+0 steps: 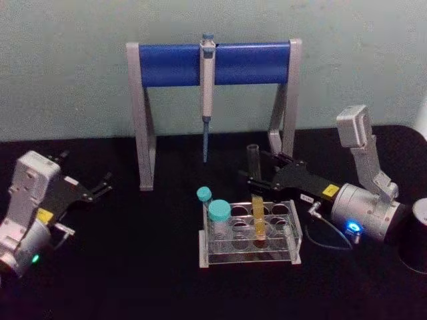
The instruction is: Pick up the test tube from the test tube rack, shake it, then place it back into the test tube rack.
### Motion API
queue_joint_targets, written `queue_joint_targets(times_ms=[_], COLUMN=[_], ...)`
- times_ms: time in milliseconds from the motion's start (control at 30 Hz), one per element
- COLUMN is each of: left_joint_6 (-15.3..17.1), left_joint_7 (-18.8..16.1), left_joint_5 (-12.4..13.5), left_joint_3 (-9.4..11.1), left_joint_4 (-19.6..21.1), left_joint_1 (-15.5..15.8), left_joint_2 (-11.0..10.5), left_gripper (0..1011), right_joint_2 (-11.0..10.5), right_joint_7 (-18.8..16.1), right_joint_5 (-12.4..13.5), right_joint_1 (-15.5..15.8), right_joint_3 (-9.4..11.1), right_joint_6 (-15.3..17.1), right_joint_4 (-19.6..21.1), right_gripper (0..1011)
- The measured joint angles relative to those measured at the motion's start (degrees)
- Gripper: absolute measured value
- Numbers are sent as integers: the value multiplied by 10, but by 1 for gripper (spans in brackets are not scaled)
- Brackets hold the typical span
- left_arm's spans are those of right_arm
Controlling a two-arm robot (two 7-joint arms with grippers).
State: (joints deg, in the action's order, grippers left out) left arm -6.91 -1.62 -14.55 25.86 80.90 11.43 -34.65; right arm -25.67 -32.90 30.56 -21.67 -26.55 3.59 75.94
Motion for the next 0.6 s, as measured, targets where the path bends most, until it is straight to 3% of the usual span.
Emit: queue_joint_targets(times_ms=[433,533,600], left_joint_6=[0,0,0], left_joint_7=[0,0,0], left_joint_5=[0,0,0], left_joint_3=[0,0,0], left_joint_4=[0,0,0], left_joint_1=[0,0,0], left_joint_2=[0,0,0], left_gripper=[1001,1001,1001], right_joint_2=[0,0,0], right_joint_7=[0,0,0], right_joint_5=[0,0,0], right_joint_1=[0,0,0], right_joint_3=[0,0,0], right_joint_6=[0,0,0], right_joint_4=[0,0,0], right_gripper=[442,383,276])
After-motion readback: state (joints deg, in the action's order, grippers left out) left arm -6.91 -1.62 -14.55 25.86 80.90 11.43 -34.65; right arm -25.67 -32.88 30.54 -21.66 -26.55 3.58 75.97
